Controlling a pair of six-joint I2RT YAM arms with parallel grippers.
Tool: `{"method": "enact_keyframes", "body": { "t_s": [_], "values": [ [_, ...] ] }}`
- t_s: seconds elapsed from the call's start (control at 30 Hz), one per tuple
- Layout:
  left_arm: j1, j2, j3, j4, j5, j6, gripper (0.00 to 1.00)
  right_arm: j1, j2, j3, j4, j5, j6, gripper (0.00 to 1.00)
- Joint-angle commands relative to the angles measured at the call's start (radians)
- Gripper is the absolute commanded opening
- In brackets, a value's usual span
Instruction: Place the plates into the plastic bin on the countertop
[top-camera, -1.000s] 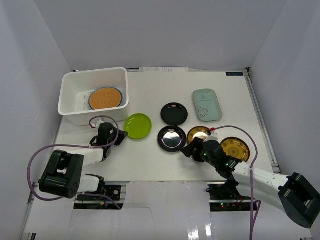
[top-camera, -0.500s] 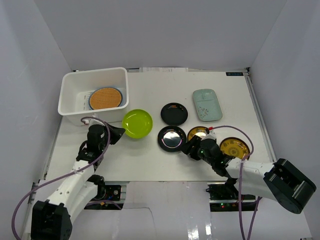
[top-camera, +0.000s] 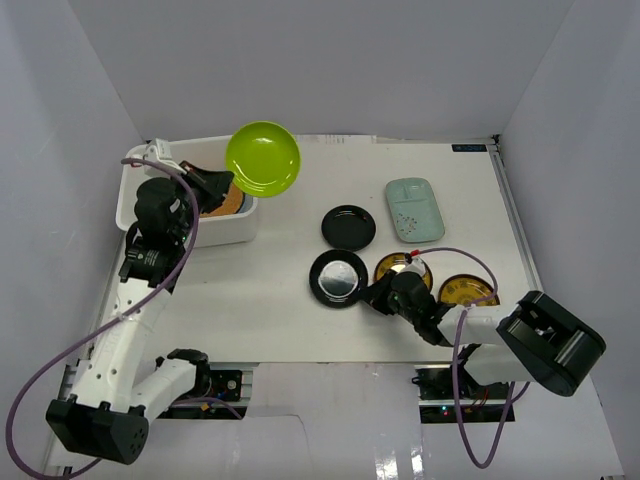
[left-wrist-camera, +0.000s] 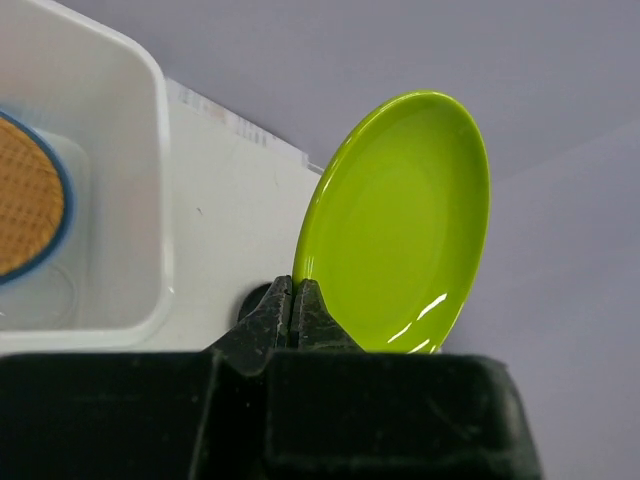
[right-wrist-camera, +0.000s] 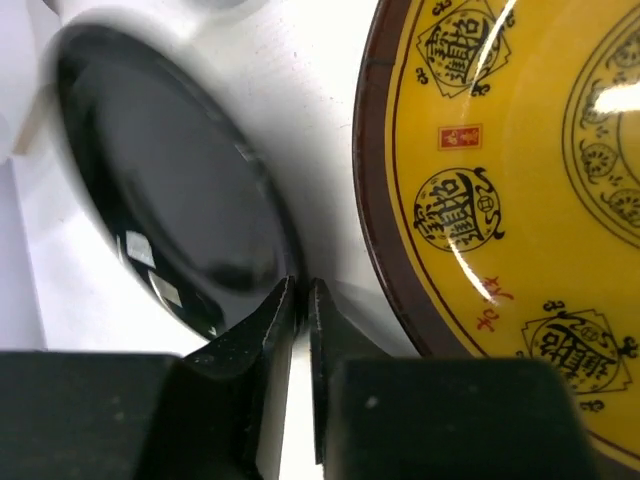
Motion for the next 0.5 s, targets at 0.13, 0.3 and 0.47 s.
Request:
{"method": "enact_keyframes", "body": {
  "t_s": [0.13, 0.3, 0.47],
  "values": [
    [0.206, 0.128, 0.068, -0.024, 0.000, 0.021, 0.00, -0.001, -0.187, 0.036, -0.147, 0.048, -0.097, 0.08],
    [0.357, 0.222, 0.072, -0.021, 0.039, 0.023, 0.00, 0.002, -0.404, 0.095, -0.331, 0.100, -0.208, 0.08],
    [0.407, 0.358, 0.085, -0.024, 0.017, 0.032, 0.00, 0.002, -0.493, 0.240, -0.428, 0.098, -0.329, 0.08]
  ]
}}
